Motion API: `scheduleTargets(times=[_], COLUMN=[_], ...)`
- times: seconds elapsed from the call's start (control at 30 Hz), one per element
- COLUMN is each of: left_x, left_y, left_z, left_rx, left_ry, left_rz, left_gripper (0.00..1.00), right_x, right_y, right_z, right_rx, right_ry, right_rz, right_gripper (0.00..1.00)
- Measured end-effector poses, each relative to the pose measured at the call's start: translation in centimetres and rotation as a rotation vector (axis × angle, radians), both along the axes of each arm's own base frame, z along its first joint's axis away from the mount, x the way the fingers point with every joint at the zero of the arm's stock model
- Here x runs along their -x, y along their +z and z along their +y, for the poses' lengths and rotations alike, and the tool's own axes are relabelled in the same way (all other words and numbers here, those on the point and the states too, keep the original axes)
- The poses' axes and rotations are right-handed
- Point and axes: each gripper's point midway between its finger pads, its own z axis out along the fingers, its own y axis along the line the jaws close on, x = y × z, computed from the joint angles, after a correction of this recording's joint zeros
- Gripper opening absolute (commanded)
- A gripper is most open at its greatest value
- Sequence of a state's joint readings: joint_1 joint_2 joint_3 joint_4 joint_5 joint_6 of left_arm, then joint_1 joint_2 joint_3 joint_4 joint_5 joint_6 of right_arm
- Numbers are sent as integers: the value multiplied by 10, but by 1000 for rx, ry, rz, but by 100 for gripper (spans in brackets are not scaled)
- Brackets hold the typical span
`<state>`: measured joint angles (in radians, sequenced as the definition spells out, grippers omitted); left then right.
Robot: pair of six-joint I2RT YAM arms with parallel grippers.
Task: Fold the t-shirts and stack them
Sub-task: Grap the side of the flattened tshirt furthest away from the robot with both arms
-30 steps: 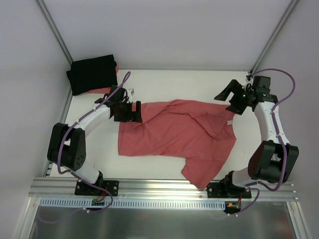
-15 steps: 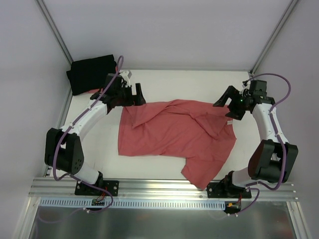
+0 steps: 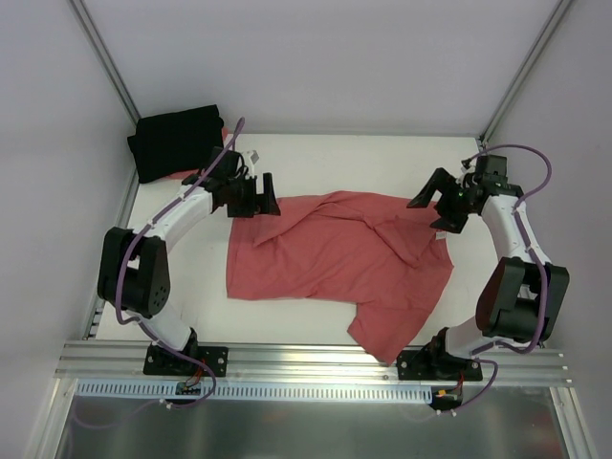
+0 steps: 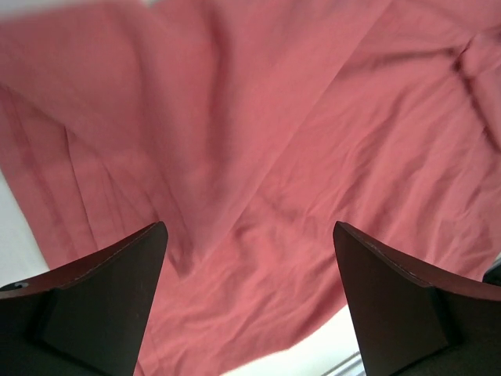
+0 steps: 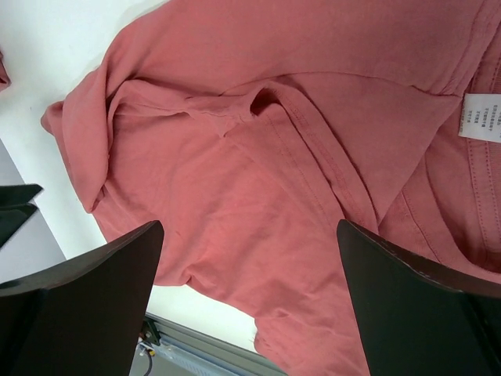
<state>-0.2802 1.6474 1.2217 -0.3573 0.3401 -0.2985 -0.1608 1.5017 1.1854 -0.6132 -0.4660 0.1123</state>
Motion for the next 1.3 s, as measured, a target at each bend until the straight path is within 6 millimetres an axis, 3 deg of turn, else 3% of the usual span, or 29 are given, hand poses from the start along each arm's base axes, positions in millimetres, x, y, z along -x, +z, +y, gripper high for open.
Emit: scheduleTargets(times=[0.23, 0.47, 0.7, 0.97, 1.17, 1.27, 1.3], left_x=[60, 88, 85, 76, 55, 42, 38], left_y=[-44, -47, -52, -74, -80, -78, -77], left_z=[17, 27, 27, 20, 13, 11, 10], left_rx=[-59, -85, -115, -158, -214, -242, -246], left_ry=[-3, -5, -5, -36, -75, -88, -88], left_rz=[196, 224, 196, 194, 142, 103, 93], left_gripper=[88, 87, 86, 84, 82, 76, 55], right_x=[-7, -9, -12, -11, -10, -10, -10], right_y=[3, 5, 8, 7, 6, 6, 6], right_z=[2, 5, 6, 7, 7, 7, 7], right_rx=[-15, -32, -43, -46, -47, -48, -49], right_ry=[8, 13, 17, 17, 17, 17, 18], right_rz=[-9, -21, -35, -32, -29, -29, -29], right_gripper=[99, 99, 100, 99, 99, 100, 99])
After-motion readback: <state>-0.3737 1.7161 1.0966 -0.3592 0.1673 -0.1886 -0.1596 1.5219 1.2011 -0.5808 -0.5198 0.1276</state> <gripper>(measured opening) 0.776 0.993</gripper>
